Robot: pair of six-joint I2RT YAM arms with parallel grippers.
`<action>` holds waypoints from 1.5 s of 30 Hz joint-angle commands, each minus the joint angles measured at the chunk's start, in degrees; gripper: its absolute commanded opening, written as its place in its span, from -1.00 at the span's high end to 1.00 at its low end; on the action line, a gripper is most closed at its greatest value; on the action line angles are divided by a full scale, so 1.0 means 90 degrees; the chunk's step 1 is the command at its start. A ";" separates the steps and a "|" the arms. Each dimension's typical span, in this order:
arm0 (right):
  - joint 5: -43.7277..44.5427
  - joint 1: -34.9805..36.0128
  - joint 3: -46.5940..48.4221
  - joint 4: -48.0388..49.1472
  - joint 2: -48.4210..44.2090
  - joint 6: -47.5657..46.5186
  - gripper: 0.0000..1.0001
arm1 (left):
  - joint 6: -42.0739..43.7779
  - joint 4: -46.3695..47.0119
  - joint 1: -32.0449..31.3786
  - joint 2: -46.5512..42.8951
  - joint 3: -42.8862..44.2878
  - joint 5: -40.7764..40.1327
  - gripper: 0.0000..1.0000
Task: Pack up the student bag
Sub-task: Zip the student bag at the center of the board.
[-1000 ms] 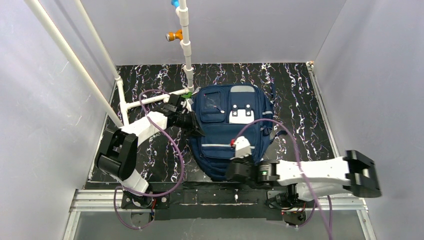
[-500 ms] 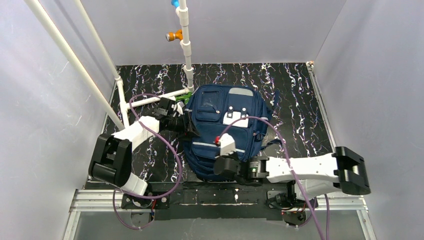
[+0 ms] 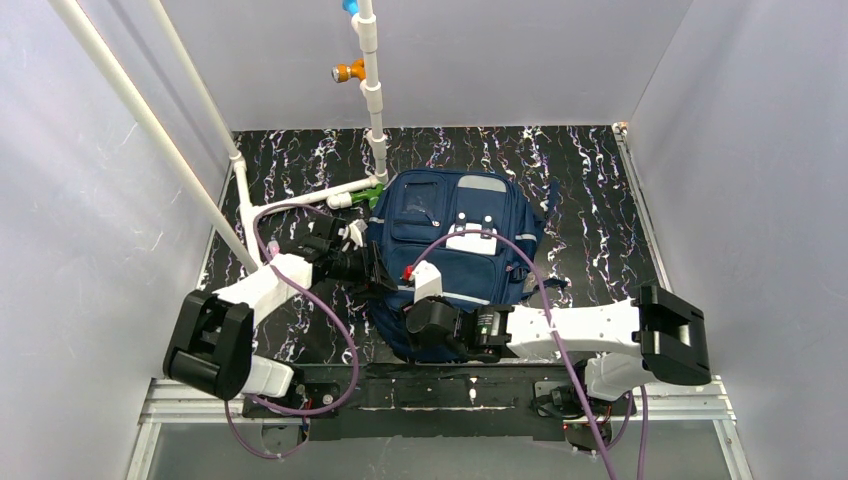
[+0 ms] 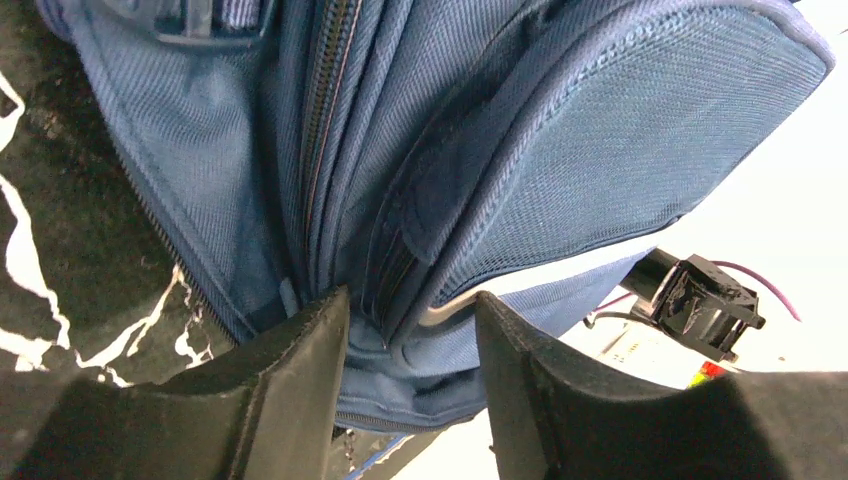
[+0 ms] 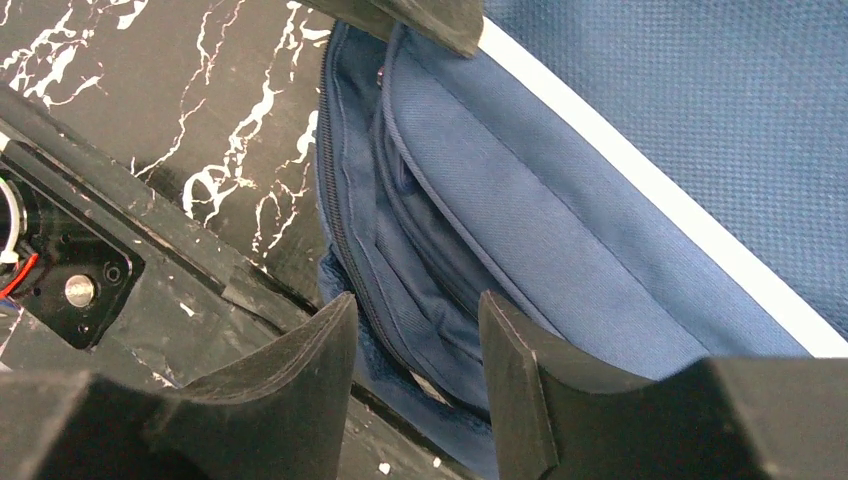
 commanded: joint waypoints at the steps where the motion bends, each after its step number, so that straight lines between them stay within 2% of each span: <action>1: -0.0125 0.0001 0.0384 0.0293 0.0326 -0.0245 -0.14 | -0.0020 0.0475 -0.0066 0.0242 0.0034 0.0411 0.14; 3: -0.0082 0.0000 0.0435 0.0336 0.0449 -0.0254 -0.23 | -0.0085 0.0636 -0.0089 0.0261 -0.0042 0.0610 0.34; 7: 0.0115 0.0003 0.0661 0.0373 0.0662 -0.0440 -0.26 | -0.0493 0.0992 -0.0091 0.0109 -0.0205 0.1089 0.97; 8: 0.0184 0.0009 0.0730 0.0337 0.0686 -0.0478 -0.26 | -0.0612 0.1028 -0.0089 -0.0002 -0.0227 0.1183 1.00; 9: 0.0274 0.0010 0.0802 0.0298 0.0696 -0.0496 -0.24 | -0.0740 0.1027 -0.0097 -0.0119 -0.0215 0.1254 1.00; 11: 0.0533 0.0010 0.0908 0.0123 0.0673 -0.0454 -0.07 | -0.0984 0.0857 -0.0089 -0.0354 -0.0127 0.1298 1.00; 15: 0.0701 0.0010 0.0868 0.0267 0.0538 -0.0390 0.04 | -0.1418 0.0656 -0.0090 -0.0537 0.0065 0.1355 1.00; 17: 0.0715 0.0018 0.0891 0.0244 0.0586 -0.0197 0.18 | -0.1581 0.0642 -0.0097 -0.0530 0.0133 0.1407 1.00; 21: 0.0783 0.0029 0.0956 0.0213 0.0745 0.0197 0.26 | -0.1631 0.0559 -0.0089 -0.0472 0.0202 0.1449 1.00; 26: 0.1034 0.0039 0.1039 0.0163 0.1065 0.0407 0.27 | -0.1643 0.0540 -0.0092 -0.0483 0.0162 0.1445 1.00; 29: 0.1302 0.0044 0.1157 0.0144 0.1436 0.0429 0.19 | -0.1686 0.0525 -0.0089 -0.0542 0.0177 0.1444 1.00; 34: 0.2325 0.0069 0.1335 0.0272 0.2109 0.0346 0.14 | -0.1687 0.0503 -0.0092 -0.0626 0.0116 0.1473 1.00; 35: 0.2358 0.0066 0.1326 0.0338 0.2097 0.0312 0.12 | -0.1675 0.0492 -0.0089 -0.0652 0.0086 0.1482 1.00; 37: 0.2262 0.0034 0.1313 0.0488 0.2099 0.0294 -0.13 | -0.1657 0.0481 -0.0093 -0.0704 0.0012 0.1484 1.00; 38: 0.2182 -0.0034 0.1292 0.0567 0.2095 0.0333 -0.17 | -0.1662 0.0486 -0.0089 -0.0714 -0.0008 0.1482 1.00; 42: 0.1890 -0.0267 0.1109 0.0952 0.1929 0.0572 -0.22 | -0.1692 0.0508 -0.0090 -0.0726 -0.0047 0.1493 1.00; 45: 0.1837 -0.0432 0.0981 0.1119 0.1807 0.0833 -0.18 | -0.1706 0.0535 -0.0094 -0.0760 -0.0055 0.1502 1.00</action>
